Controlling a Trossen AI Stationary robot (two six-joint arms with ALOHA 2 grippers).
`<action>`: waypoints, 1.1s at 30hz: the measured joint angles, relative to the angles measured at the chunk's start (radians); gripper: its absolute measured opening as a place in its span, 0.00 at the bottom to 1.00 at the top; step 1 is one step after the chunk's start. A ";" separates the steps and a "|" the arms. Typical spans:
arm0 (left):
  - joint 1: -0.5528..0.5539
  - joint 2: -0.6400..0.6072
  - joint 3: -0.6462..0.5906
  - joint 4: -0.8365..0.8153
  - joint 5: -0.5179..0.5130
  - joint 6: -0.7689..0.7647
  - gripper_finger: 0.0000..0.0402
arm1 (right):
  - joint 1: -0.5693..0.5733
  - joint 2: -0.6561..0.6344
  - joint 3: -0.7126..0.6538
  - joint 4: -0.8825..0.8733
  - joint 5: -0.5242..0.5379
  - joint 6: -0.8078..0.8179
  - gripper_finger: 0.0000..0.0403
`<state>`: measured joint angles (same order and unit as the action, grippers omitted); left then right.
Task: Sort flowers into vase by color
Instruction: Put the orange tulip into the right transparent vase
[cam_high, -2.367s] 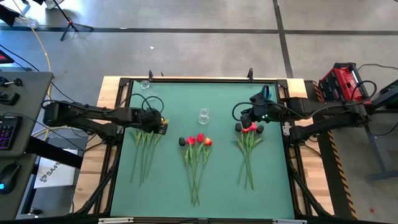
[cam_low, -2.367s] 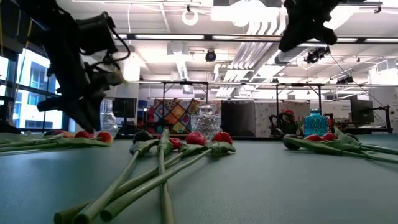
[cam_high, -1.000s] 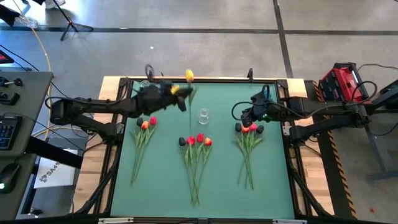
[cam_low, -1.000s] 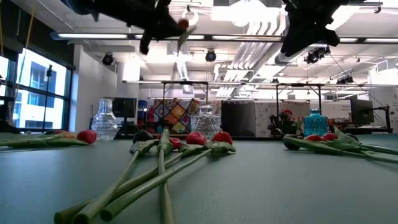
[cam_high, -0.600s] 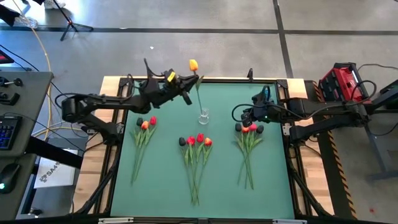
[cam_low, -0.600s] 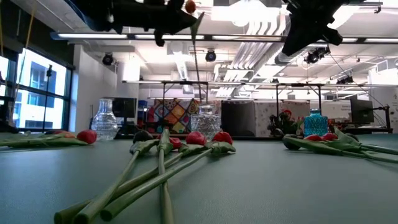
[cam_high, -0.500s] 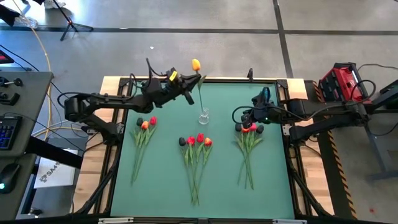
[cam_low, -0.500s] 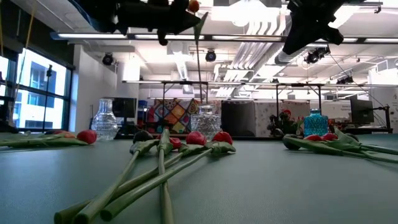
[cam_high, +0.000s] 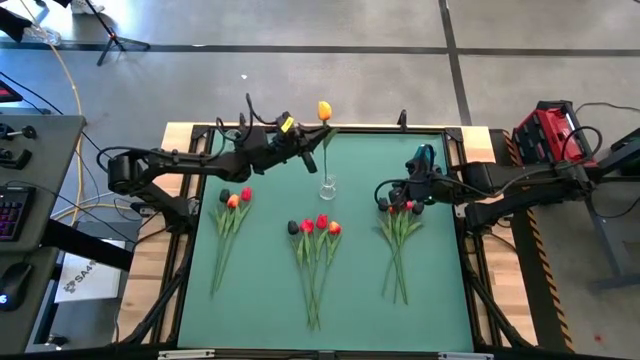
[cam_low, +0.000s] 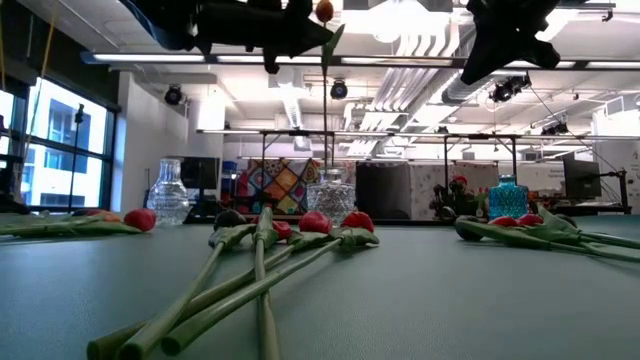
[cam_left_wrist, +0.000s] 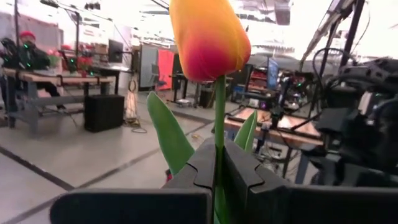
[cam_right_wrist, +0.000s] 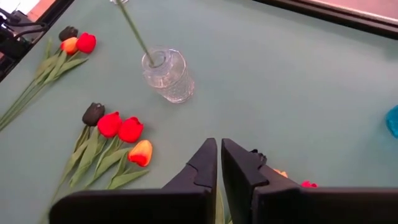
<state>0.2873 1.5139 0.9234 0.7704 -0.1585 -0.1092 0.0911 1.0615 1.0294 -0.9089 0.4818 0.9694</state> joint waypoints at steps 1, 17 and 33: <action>-0.003 0.000 0.000 0.003 0.000 -0.010 0.00 | -0.001 0.000 0.000 0.000 0.009 0.000 0.03; -0.006 0.000 0.000 -0.219 -0.028 0.006 0.06 | -0.020 0.000 0.000 0.000 0.024 0.026 0.03; -0.007 -0.052 0.000 -0.394 -0.051 -0.080 0.29 | -0.019 0.000 0.000 0.000 0.023 0.045 0.03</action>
<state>0.2798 1.4619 0.9234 0.3759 -0.2099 -0.1889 0.0719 1.0614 1.0294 -0.9089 0.5053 1.0145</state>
